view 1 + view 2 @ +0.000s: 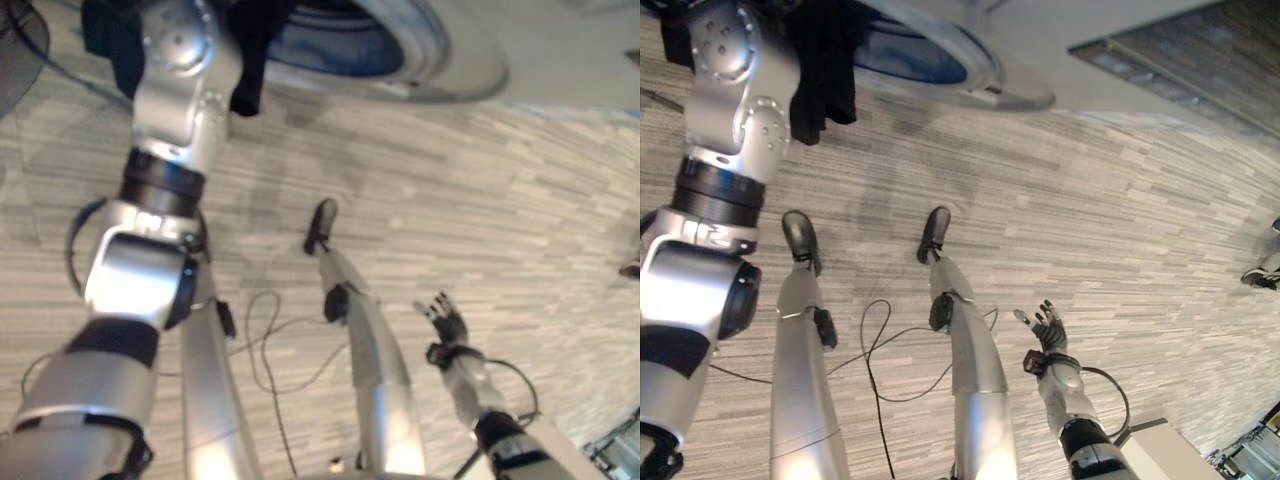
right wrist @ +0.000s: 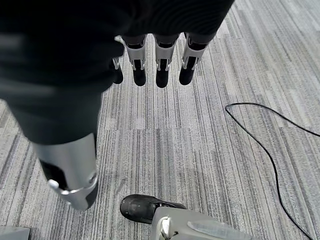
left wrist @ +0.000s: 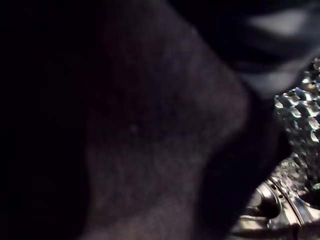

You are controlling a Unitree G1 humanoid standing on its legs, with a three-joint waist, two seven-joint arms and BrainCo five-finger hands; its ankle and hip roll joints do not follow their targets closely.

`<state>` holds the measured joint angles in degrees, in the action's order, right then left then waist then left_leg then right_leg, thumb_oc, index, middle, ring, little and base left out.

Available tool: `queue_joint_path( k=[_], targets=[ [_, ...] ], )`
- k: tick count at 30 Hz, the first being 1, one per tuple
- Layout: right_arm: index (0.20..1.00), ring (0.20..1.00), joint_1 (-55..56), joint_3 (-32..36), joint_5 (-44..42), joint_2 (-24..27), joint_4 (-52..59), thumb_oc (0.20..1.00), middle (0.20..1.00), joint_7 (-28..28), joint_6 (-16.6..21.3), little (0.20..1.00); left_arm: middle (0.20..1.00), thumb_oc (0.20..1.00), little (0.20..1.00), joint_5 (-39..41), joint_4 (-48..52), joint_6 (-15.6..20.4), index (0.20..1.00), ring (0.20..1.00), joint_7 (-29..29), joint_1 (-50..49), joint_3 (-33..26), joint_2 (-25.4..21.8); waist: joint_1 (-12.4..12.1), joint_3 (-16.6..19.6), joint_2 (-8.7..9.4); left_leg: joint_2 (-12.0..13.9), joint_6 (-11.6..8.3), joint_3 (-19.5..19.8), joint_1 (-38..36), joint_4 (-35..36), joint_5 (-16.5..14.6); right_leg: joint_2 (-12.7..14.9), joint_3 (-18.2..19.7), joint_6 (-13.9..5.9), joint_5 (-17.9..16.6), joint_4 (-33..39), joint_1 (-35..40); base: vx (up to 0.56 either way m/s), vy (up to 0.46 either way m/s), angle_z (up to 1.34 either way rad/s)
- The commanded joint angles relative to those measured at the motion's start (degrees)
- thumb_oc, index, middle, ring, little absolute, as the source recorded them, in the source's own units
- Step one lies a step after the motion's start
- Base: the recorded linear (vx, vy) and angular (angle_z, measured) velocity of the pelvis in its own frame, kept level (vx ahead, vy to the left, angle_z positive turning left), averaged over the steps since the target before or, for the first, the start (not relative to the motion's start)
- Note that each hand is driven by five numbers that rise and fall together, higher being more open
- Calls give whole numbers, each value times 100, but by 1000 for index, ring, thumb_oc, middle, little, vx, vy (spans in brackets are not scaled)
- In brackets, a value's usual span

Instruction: Grab the laundry basket,head to the washer,open it,put in the laundry and shut it.

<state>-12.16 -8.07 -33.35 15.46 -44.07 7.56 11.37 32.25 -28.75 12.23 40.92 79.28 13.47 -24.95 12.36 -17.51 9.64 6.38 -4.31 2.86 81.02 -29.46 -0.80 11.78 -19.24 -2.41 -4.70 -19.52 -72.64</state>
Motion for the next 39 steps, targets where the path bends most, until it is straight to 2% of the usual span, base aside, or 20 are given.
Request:
queue_joint_path(
  k=[1,9,13,14,16,21,25,39],
  targets=[
    [1000,1000,342,-6,88,491,209,1000,1000,17,-49,1000,200,200,200,179,445,619,200,200,-230,391,139,37,106,40,-309,235,14,-30,-352,926,46,-100,409,-475,1533,-1230,458,0,0,0],
    [1000,1000,251,-79,104,669,352,1000,1000,-45,-83,1000,200,200,200,621,203,819,200,200,-383,1246,540,165,218,30,-347,223,102,-156,-396,895,-30,-130,579,-522,1491,-1151,466,5,18,-1],
    [1000,1000,261,-79,113,739,409,1000,1000,-67,-91,1000,200,200,200,1126,106,1162,200,200,-397,1687,540,120,316,64,-363,230,137,-218,-365,798,-89,-148,673,-541,1484,-1186,395,16,18,-3],
    [1000,1000,314,-86,157,746,405,1000,1000,-84,-100,1000,200,200,200,1258,245,1347,200,200,-387,1718,445,139,344,71,-380,226,139,-250,-360,778,-101,-157,707,-533,1477,-1166,373,18,32,-3],
    [1000,1000,346,-79,180,756,416,1000,1000,-90,-107,1000,200,200,200,1268,332,1390,200,200,-404,1698,414,153,353,79,-387,229,140,-262,-362,780,-102,-160,718,-530,1477,-1162,368,8,16,-5],
    [1000,1000,300,-66,190,858,425,1000,1000,-89,-140,1000,200,200,200,1385,439,1462,200,200,-461,1775,487,415,367,146,-430,207,136,-325,-410,841,-105,-200,772,-506,1443,-1050,384,2,3,-2],
    [1000,1000,229,-45,203,959,456,1000,1000,-59,-118,1000,200,200,200,1353,353,1464,200,200,-466,2012,592,440,402,163,-429,200,139,-346,-450,858,-125,-228,811,-509,1418,-977,420,2,18,-5],
    [1000,1000,301,378,292,1428,680,1000,1000,10,-132,1000,200,200,200,1754,-562,1406,200,200,-796,2904,1171,32,735,311,-432,177,236,-588,-703,764,-413,-306,1065,-609,1223,-370,779,19,47,-7]
  ],
)
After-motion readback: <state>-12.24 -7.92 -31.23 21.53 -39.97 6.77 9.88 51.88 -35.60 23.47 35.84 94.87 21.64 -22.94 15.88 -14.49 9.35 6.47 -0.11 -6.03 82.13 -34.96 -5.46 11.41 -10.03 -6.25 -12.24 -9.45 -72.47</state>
